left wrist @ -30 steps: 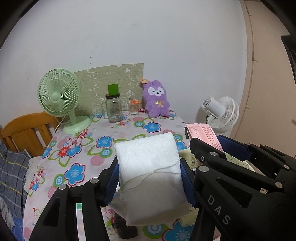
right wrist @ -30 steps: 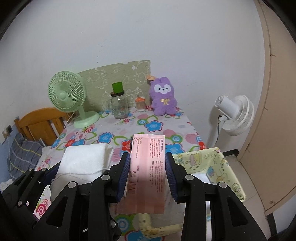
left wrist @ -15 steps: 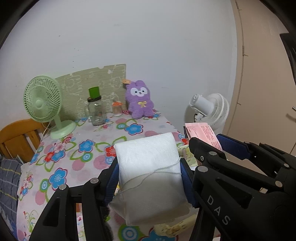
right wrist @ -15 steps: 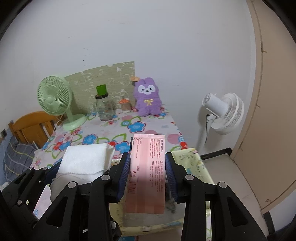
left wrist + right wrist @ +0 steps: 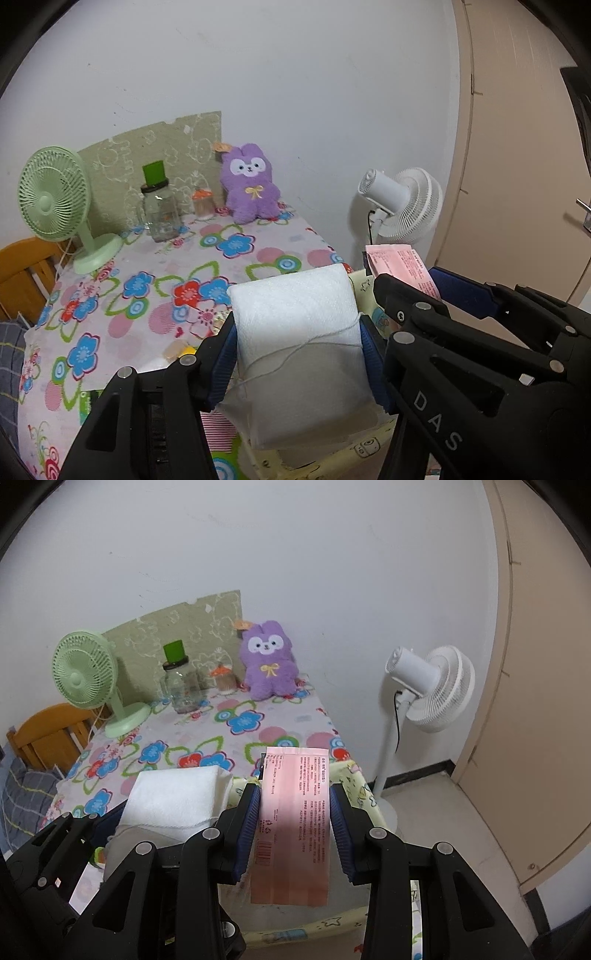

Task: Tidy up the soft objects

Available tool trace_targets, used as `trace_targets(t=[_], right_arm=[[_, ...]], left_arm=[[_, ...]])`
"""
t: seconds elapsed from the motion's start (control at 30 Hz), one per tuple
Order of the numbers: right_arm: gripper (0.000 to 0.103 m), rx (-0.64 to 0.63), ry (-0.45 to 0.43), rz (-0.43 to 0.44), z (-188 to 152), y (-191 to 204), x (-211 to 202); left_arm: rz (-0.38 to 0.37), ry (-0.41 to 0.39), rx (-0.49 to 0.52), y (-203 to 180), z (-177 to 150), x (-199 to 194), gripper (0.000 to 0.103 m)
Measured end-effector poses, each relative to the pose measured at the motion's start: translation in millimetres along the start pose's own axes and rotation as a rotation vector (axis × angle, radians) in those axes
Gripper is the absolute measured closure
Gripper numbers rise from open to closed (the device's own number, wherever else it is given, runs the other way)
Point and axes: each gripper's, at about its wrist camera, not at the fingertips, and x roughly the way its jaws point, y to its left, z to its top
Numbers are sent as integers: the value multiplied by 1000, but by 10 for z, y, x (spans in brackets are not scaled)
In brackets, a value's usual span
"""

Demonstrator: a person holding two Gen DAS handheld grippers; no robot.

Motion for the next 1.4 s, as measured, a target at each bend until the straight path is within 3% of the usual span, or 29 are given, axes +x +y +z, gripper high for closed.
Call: trace_targets(t=[0.4, 0.5, 0.57, 0.67, 1.1, 1.13, 1.2, 1.4], right_arm=[[62, 25, 64, -10, -123, -180, 255], [62, 28, 81, -9, -158, -197, 311], [62, 29, 90, -9, -178, -204, 345], [62, 31, 101, -9, -194, -213, 390], [59, 30, 135, 14, -186, -186, 562], [58, 29, 135, 14, -187, -186, 561], [36, 26, 135, 13, -185, -187, 552], [26, 11, 105, -12, -180, -154, 472]], left_arm=[[-27, 87, 23, -129, -115, 307, 35], [-33, 103, 32, -146, -144, 351, 29], [-28, 102, 49, -163, -159, 362, 18], [-26, 103, 69, -188, -170, 369, 14], [-3, 173, 73, -147, -164, 509, 12], [-4, 173, 74, -148, -164, 508, 12], [-8, 171, 74, -156, -164, 498, 11], [-4, 155, 74, -162, -145, 426, 11]])
